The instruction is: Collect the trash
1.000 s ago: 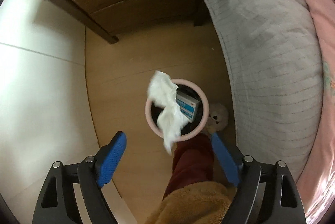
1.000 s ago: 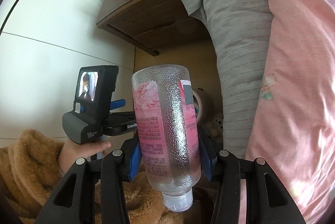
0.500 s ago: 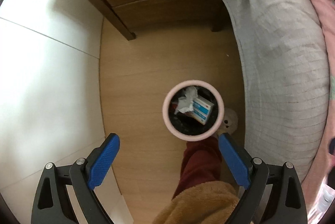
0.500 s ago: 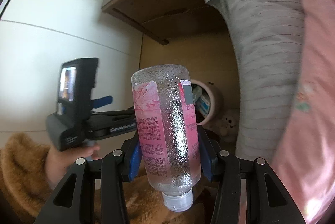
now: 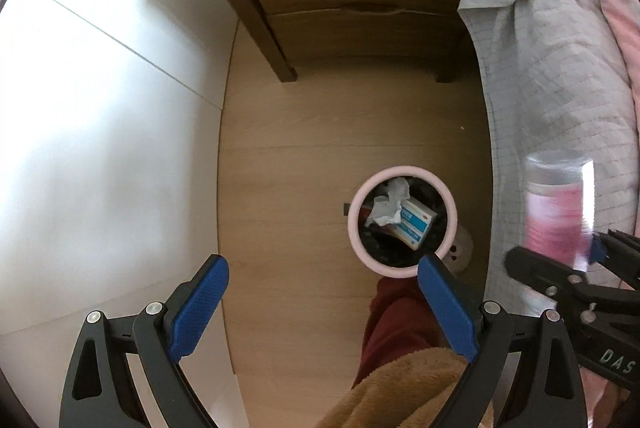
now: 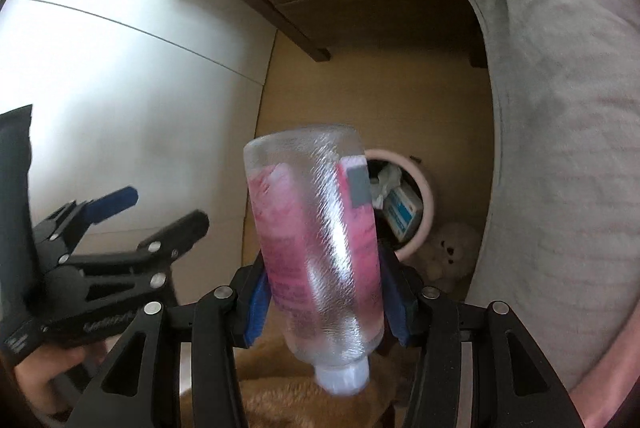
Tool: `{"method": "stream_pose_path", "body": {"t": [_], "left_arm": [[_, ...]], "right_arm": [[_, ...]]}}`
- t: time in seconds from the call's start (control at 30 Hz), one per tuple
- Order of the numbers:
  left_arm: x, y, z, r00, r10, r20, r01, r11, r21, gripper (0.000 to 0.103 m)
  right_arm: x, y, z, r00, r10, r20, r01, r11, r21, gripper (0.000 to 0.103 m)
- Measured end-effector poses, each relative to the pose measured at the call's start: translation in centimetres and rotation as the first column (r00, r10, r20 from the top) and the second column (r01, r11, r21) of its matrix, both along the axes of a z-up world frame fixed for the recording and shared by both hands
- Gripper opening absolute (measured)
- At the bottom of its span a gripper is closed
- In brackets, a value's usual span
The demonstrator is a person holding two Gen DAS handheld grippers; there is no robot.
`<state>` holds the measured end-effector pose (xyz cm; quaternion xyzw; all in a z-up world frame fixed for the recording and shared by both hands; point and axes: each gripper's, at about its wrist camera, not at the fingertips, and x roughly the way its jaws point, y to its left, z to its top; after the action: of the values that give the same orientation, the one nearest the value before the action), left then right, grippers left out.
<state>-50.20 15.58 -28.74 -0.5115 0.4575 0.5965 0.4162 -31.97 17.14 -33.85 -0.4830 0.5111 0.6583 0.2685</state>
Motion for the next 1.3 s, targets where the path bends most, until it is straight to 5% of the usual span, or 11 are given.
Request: {"method": "stream_pose_path", "body": {"t": [0.17,1.3], "left_arm": [[-0.6,-0.2,-0.1,0.999,0.035,0.002,-0.035,0.999,-0.004,0.095],[0.7,0.0,0.1,1.000,-0.012,-0.006,0.012,1.000,-0.007,0.095]], "right_arm": [[0.3,-0.2,-0.3,0.999,-0.033,-0.010,0.033,0.999,0.011,0.085],[2.2,0.5,1.2,0.997,-0.073,0.030,0.072,0.996,0.046,0.085]]}}
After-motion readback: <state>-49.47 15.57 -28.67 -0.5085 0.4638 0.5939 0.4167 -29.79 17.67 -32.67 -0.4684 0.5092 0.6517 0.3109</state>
